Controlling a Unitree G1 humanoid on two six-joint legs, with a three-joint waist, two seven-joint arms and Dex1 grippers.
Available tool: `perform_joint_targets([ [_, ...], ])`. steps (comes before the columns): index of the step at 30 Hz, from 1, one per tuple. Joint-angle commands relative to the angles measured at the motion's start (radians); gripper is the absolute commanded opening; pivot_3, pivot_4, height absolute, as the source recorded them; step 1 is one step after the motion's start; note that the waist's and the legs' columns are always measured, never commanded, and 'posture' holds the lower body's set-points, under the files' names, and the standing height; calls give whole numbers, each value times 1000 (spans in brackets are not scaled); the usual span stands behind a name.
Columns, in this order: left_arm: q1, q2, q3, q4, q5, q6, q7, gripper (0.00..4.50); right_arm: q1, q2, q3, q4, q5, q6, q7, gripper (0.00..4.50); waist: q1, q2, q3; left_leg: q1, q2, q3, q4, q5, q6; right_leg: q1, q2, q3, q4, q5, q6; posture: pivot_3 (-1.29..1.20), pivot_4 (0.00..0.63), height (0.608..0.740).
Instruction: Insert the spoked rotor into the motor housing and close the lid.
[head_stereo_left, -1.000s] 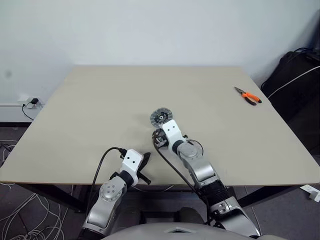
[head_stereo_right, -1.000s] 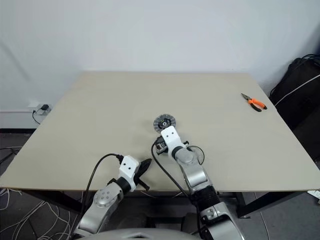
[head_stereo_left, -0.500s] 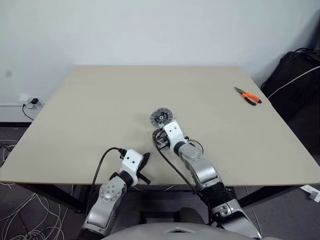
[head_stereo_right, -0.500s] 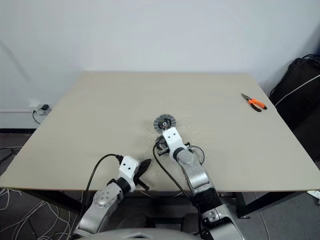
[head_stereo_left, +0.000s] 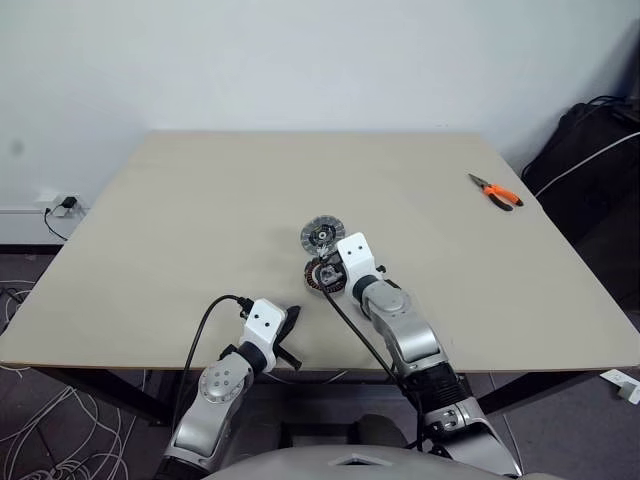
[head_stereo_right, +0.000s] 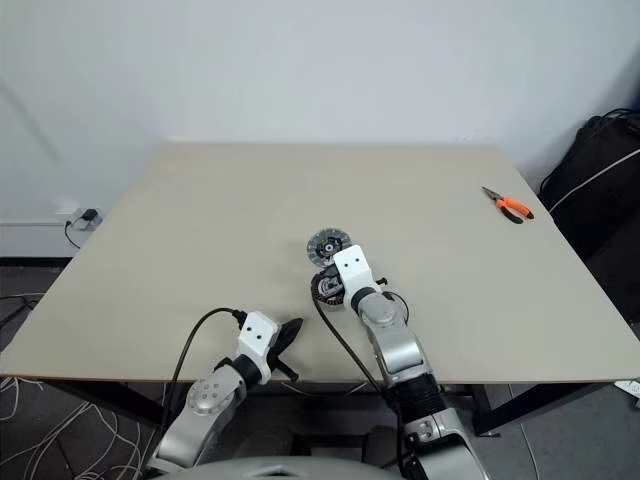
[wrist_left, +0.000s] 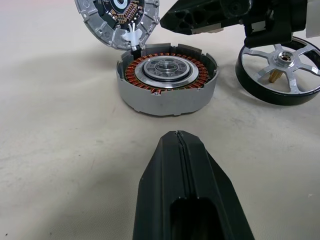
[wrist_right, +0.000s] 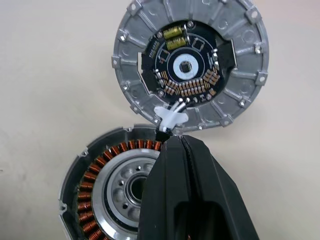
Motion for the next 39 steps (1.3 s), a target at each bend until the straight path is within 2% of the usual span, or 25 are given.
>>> perform_joint_targets([
  [1, -10, -2, 1, -46, -7, -9, -1, 0, -37, 12, 9, -4, -1, -26, -1, 41, 0, 0, 0, 0, 0, 0, 0, 0, 0, 0, 0, 0, 0, 0, 0, 0, 0, 740],
  [10, -4, -2, 3, -50, -7, -9, 3, 0, 20, -29, 121, 97, -29, 56, 99, 41, 0, 0, -2, 0, 0, 0, 0, 0, 0, 0, 0, 0, 0, 0, 0, 0, 0, 740],
  [24, -13, -1, -5, -40, -9, -10, -12, 0, -27, -13, 2, -58, 11, -21, 22, 41, 1, 0, -1, 0, 0, 0, 0, 0, 0, 0, 0, 0, 0, 0, 0, 0, 0, 740],
  [34, -12, -3, -2, -44, -8, -9, -13, 0, 11, -22, 77, 68, -19, 51, 56, 41, 1, 0, -1, 0, 0, 0, 0, 0, 0, 0, 0, 0, 0, 0, -1, 0, 0, 740],
  [39, -6, -1, -1, -48, -9, -7, -12, 0, 44, -31, 91, 16, -10, 65, 81, 41, 0, -1, -4, 1, 0, 0, -1, 0, 0, 1, 0, 0, 0, 0, -1, 0, 0, 740],
])
